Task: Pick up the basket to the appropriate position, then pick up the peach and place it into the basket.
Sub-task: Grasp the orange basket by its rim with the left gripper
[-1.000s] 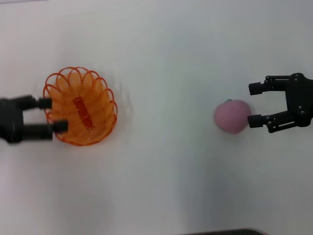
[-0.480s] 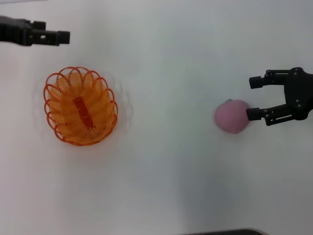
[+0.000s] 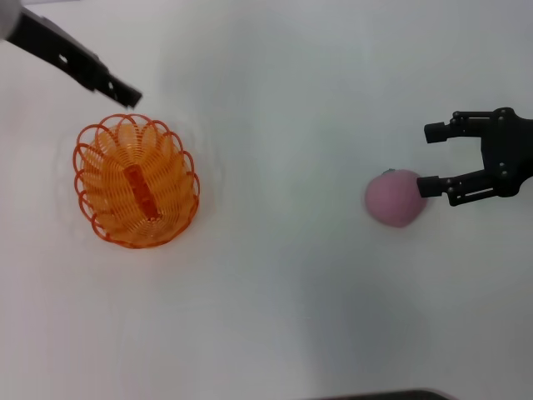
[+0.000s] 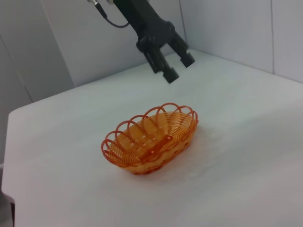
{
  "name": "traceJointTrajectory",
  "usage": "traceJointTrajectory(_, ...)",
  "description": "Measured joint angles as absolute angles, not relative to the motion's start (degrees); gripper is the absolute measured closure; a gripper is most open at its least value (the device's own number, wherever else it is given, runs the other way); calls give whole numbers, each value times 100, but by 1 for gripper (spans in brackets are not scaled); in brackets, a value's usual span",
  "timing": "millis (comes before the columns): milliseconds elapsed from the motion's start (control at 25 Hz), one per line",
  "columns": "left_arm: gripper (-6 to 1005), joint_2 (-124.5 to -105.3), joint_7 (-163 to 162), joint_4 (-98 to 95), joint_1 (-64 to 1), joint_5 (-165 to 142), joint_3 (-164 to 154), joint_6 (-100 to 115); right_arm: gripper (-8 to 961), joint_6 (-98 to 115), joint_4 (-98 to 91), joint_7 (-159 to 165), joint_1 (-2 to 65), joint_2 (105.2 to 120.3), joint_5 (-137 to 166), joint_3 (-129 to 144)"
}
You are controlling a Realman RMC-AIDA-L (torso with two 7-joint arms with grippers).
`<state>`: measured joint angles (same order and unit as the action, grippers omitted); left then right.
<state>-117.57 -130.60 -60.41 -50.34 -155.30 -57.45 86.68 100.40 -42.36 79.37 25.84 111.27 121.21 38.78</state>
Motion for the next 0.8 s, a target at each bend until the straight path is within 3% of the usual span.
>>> traceJointTrajectory(160,107,-11973,-13290,-5793,-5315,-16324,-6250,8410,-3,10010,-4236,7936,2602,11127,12121,3916)
traceJointTrajectory(800,119,-11895,-13402,-4350,-5331,-16378,-6852,6888,-4,9950,-4233,8003,2653,11195,12190,3916)
